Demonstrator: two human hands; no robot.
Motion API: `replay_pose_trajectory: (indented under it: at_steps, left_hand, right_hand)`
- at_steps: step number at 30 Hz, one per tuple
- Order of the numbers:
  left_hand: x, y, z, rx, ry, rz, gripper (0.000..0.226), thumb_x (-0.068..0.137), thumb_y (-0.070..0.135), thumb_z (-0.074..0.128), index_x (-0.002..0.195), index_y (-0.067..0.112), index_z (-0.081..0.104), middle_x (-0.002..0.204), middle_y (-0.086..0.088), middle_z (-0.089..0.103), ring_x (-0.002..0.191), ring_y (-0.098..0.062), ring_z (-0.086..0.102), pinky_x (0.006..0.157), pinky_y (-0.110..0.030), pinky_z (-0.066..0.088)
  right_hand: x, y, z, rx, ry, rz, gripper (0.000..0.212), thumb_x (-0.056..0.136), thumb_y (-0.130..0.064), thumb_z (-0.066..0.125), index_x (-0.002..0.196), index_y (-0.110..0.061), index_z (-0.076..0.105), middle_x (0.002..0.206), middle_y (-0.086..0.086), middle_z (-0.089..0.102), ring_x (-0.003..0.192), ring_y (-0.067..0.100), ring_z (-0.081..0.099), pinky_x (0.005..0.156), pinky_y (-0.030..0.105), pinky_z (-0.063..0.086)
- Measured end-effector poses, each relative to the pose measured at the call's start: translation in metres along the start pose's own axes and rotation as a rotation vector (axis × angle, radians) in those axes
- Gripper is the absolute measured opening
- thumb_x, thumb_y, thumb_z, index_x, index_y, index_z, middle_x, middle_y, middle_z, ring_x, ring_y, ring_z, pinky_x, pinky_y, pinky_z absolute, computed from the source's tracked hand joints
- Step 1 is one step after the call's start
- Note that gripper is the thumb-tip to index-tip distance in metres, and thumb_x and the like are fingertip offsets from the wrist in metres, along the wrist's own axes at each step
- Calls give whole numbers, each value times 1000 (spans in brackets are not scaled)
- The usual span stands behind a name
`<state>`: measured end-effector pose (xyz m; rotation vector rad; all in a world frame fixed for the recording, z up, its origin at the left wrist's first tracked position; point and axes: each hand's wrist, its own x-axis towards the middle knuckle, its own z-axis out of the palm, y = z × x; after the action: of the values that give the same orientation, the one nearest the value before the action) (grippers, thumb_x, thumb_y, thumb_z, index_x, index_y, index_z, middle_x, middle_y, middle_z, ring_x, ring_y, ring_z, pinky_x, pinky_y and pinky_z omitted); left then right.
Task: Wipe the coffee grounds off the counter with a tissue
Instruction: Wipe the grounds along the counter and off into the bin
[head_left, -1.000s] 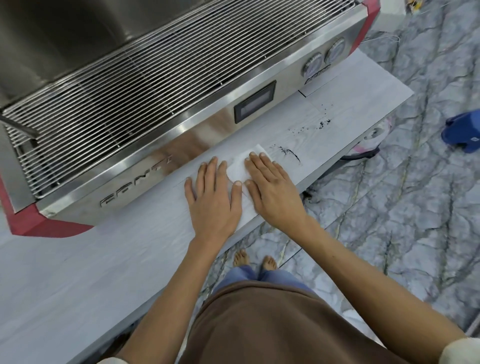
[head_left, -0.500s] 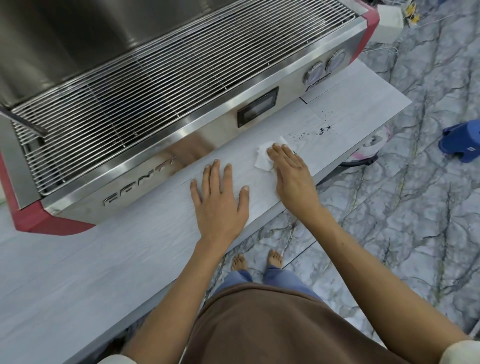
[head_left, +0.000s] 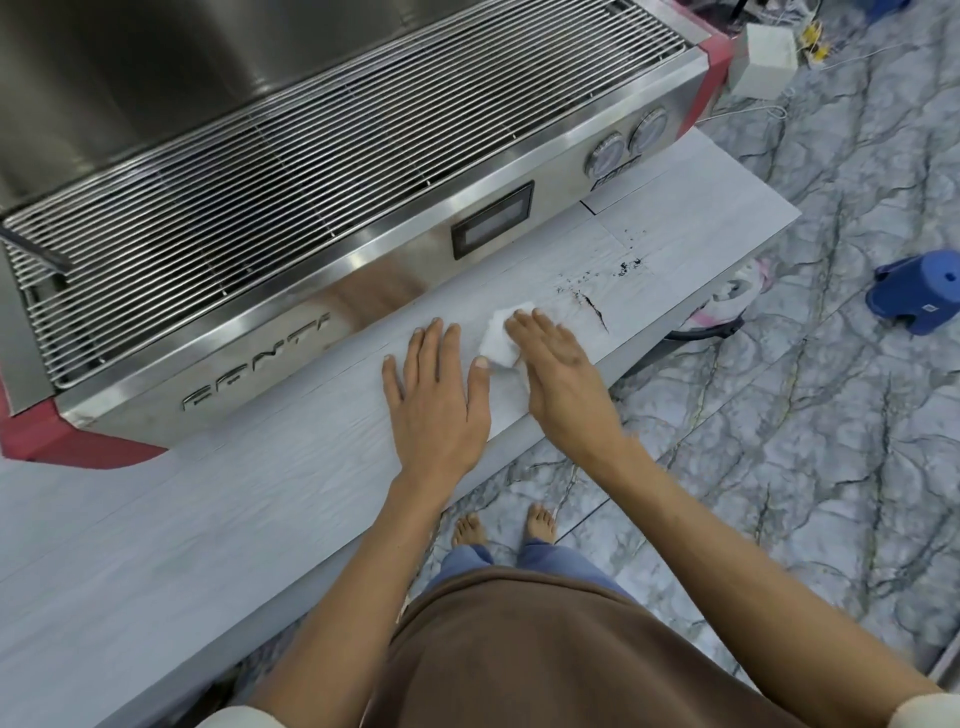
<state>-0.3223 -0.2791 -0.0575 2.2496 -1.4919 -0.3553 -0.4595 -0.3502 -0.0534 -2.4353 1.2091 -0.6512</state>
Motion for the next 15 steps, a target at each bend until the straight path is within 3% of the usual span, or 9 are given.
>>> replay_pose_trajectory:
  at_steps: [4, 9, 15]
  left_hand:
    - [-3, -1, -2, -100, 44, -11, 62, 102, 48, 20, 154, 16, 32, 163, 1, 28, 152, -12, 18, 125, -43, 3]
    - [-6, -4, -4, -136, 87, -31, 65, 101, 50, 19, 154, 15, 33, 163, -1, 30, 151, -14, 21, 125, -40, 8]
    - [-6, -5, -3, -155, 103, -65, 64, 101, 49, 22, 155, 15, 31, 163, 0, 28, 151, -12, 19, 125, -36, 7]
  right_hand:
    - [-4, -9, 18, -18, -73, -104, 39, 93, -2, 52, 131, -1, 53, 139, 16, 51, 134, 30, 42, 112, 45, 31]
    - [13, -18, 26, -71, -139, -149, 42, 96, -21, 41, 131, -3, 53, 140, 16, 49, 134, 29, 42, 111, 43, 32]
    - [32, -17, 30, -131, -192, -152, 49, 95, -25, 37, 137, -2, 46, 146, 15, 43, 137, 28, 38, 113, 43, 29]
